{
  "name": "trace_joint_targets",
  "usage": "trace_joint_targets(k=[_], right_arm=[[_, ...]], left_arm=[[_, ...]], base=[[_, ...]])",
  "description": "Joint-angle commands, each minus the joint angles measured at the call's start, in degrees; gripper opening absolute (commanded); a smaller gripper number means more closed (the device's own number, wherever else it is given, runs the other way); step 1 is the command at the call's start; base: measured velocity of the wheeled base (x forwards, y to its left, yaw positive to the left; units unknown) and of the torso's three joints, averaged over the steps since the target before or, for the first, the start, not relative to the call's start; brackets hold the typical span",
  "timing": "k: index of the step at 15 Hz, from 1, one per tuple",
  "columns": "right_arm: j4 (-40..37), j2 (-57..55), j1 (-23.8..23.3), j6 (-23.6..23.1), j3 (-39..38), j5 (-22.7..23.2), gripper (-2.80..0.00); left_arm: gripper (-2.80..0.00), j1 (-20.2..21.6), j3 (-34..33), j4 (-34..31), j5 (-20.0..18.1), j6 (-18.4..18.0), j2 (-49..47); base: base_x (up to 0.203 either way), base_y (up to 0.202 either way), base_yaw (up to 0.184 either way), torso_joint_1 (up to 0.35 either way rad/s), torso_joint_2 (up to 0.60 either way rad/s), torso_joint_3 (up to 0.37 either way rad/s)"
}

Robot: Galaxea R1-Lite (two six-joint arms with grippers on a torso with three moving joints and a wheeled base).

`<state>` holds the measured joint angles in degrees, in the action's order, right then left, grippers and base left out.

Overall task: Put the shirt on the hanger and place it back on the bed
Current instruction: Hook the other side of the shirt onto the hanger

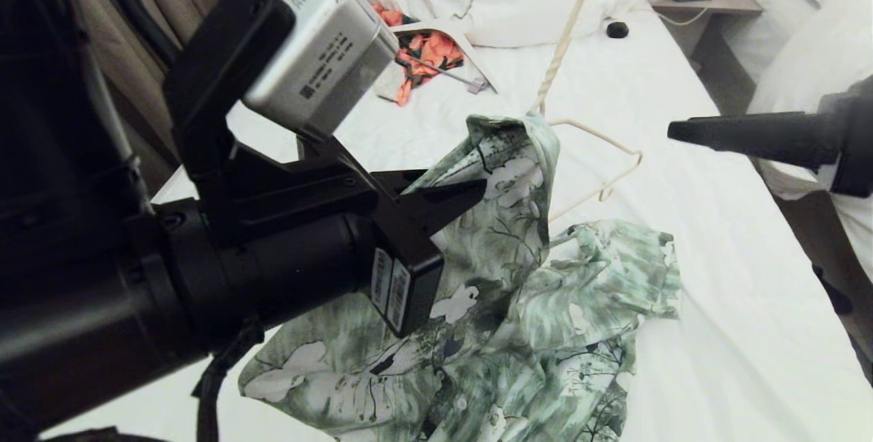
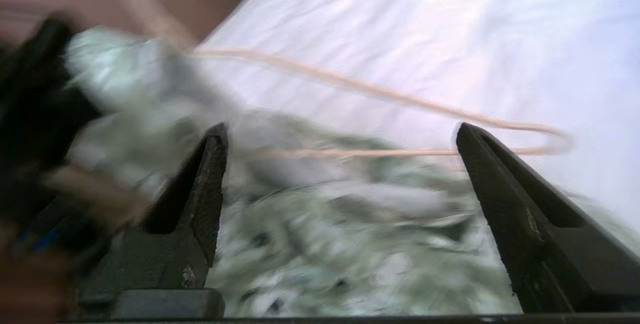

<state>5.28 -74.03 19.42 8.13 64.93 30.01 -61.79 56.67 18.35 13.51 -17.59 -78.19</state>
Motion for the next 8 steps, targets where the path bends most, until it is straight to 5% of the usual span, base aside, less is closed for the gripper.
trace_joint_targets(k=[1,4,8], right_arm=[[-0.1,-0.6,0.0,0.1,1.3,-4.5,-2.8],[-7.8,-3.5,0.0,3.8,9.3,-10.4,-2.8],[-29.5,-9.3,-0.6,5.5,20.5,-15.9,-2.8]], left_arm=[[-2.8,0.1,0.1,0.3,0.1,2.0,0.0],[-2.8,0.5,0.0,5.6,0.2,4.4,-0.5],[-2.8,0.8,-0.8,8.9,0.1,5.7,-0.8]], base=[[0.0,0.0,0.0,0.0,0.0,0.0],[0.0,0.0,0.0,0.0,0.0,0.0],[0.0,0.0,0.0,0.0,0.0,0.0]])
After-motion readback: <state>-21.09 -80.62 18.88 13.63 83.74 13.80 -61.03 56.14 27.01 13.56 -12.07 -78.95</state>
